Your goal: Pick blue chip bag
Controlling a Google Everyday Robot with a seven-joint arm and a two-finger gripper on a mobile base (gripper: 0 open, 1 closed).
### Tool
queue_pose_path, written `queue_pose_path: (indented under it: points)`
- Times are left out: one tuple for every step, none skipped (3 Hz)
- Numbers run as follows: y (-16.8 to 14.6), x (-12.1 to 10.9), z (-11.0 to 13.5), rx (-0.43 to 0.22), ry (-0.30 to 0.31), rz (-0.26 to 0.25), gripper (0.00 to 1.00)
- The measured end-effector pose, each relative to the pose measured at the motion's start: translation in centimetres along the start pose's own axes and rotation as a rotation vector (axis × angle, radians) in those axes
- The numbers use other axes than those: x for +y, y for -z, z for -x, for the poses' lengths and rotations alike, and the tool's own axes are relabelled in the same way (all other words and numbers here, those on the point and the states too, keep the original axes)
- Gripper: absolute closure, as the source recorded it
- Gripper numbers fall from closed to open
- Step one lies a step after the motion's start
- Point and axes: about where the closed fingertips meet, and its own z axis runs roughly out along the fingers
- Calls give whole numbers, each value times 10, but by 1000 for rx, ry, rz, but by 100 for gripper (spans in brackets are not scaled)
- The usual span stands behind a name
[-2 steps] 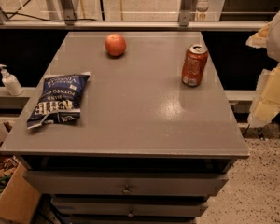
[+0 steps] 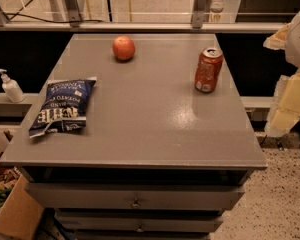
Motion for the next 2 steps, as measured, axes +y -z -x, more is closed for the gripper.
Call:
queue_pose_path:
  points:
    - [-13,8,1,-77,-17,39,0]
    - [-29,28,29,-223,-36,135,0]
